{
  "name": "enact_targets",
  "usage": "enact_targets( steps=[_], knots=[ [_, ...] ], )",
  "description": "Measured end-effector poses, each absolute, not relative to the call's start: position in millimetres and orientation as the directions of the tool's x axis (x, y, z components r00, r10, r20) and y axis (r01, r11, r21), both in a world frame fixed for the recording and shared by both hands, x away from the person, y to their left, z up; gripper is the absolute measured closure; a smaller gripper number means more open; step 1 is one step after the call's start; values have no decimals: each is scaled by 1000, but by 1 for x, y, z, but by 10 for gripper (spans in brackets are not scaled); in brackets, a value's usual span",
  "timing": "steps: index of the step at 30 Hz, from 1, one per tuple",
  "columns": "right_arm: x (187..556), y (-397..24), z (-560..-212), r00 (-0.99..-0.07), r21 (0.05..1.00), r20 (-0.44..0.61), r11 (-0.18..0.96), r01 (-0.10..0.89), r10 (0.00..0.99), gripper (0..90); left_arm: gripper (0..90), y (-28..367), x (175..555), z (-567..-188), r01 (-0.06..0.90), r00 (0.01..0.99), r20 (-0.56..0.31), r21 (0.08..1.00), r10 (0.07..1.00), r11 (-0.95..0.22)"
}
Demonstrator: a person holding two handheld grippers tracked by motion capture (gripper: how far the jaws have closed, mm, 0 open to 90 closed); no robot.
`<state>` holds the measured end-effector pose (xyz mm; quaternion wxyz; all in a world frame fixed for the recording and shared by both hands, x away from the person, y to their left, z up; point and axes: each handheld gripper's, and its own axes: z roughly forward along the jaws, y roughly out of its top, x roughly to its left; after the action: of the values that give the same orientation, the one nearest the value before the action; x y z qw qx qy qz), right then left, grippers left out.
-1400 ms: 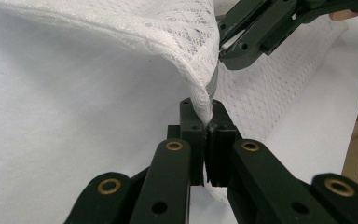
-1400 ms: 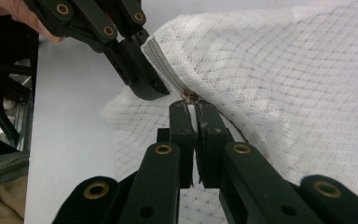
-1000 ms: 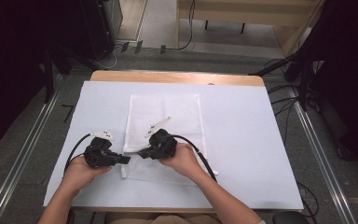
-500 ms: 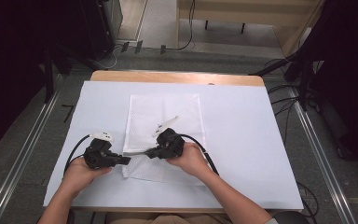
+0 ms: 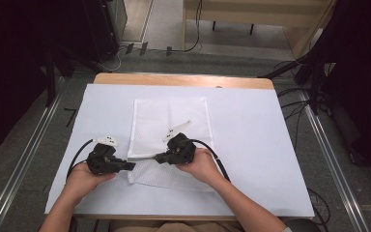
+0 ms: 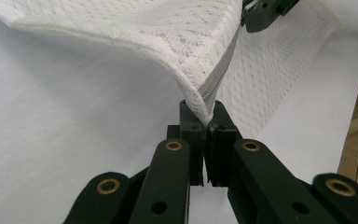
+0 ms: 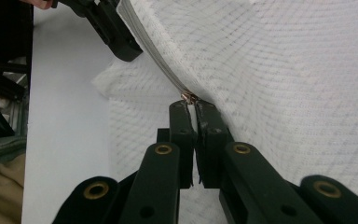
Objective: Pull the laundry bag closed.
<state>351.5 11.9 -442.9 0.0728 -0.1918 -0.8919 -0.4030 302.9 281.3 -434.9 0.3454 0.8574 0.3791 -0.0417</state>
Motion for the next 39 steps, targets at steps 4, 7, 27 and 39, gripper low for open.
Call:
enact_targets(
  steps=[4, 7, 27, 39],
  knots=[
    [352, 10, -443, -913, 691, 286, 597, 408, 292, 886, 882, 280, 302, -434, 677, 710, -332, 563, 621, -474],
    [352, 9, -443, -913, 688, 285, 600, 408, 293, 886, 882, 281, 302, -434, 676, 711, -330, 563, 622, -475],
    [352, -8, -445, -908, 671, 271, 613, 416, 319, 886, 881, 281, 301, -435, 681, 708, -329, 554, 625, -480],
    [354, -18, -447, -899, 660, 277, 613, 434, 339, 886, 884, 282, 301, -433, 681, 708, -336, 557, 621, -475]
  ],
)
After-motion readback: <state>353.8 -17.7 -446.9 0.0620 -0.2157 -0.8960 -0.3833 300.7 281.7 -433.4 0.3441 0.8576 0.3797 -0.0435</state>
